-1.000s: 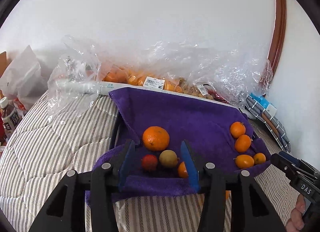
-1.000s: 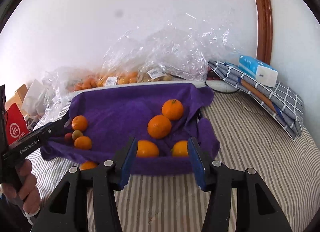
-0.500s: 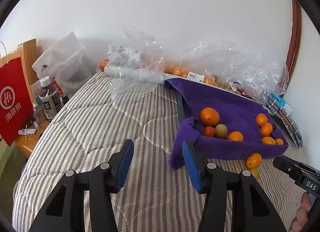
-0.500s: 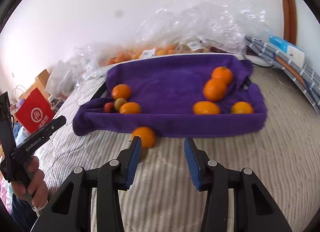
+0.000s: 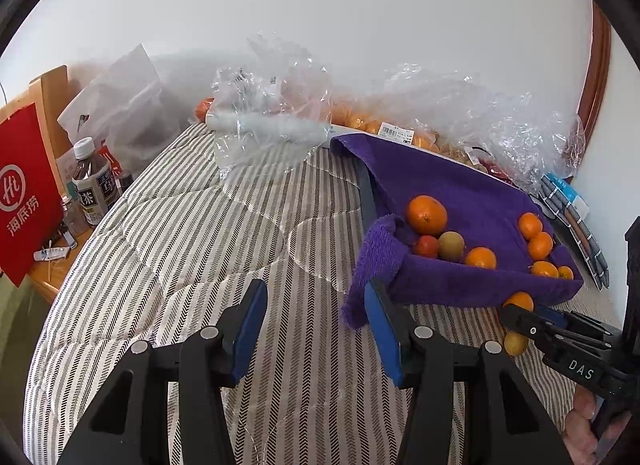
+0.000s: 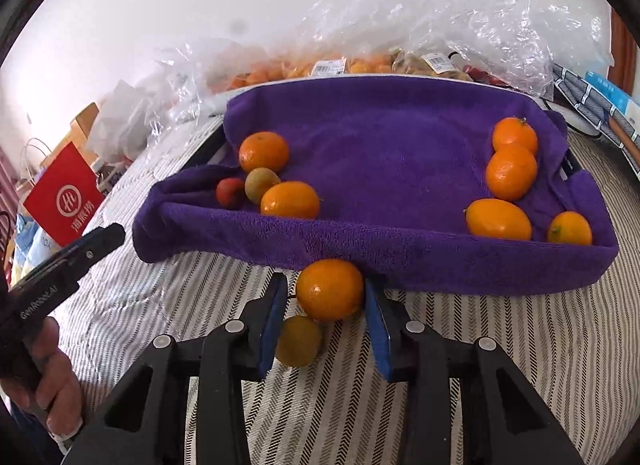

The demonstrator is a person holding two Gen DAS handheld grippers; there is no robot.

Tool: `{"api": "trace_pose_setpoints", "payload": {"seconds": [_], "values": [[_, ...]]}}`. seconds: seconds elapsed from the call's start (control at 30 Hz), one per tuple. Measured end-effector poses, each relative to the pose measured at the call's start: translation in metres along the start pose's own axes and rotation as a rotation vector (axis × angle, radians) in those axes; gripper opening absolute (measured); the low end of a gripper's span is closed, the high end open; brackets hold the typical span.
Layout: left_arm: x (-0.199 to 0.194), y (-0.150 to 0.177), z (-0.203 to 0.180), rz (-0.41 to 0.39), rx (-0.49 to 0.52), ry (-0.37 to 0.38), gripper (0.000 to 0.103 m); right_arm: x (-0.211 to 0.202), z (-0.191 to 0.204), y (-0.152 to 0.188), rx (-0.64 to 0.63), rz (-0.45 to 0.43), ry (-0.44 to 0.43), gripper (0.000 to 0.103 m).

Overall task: Organize fruits
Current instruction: 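Grasp an orange with the right tool while the left tool grasps a yellow fruit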

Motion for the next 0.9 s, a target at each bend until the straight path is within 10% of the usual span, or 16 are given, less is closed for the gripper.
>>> {"api": "trace_pose_setpoints", "payload": {"seconds": [0.57,0.77,0.9], "values": [[-0.014,0.021,-0.107,0.092,0.175,0.284,0.049,-0.110,-0.052,0.025,0.028,-0.146,0.100,0.038],[-0.008,0.034,-0.143,0.126,0.256,0.259,0.048,-0.132,-0.078,0.046,0.044,-0.157,0.161,0.038],[-0.004,0.038,-0.154,0.145,0.298,0.250,0.024,-0.137,-0.090,0.057,0.062,-0.155,0.172,0.038]]}}
Point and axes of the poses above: each gripper's, at about its wrist camera, not at the fingertips, and x roughly the way its jaws point, z to its left, y to its underside, the point moved 1 cm from there along x, roughly the way its jaws point, and after that the axes turned 10 degrees about -y, right-handed, at the moved point
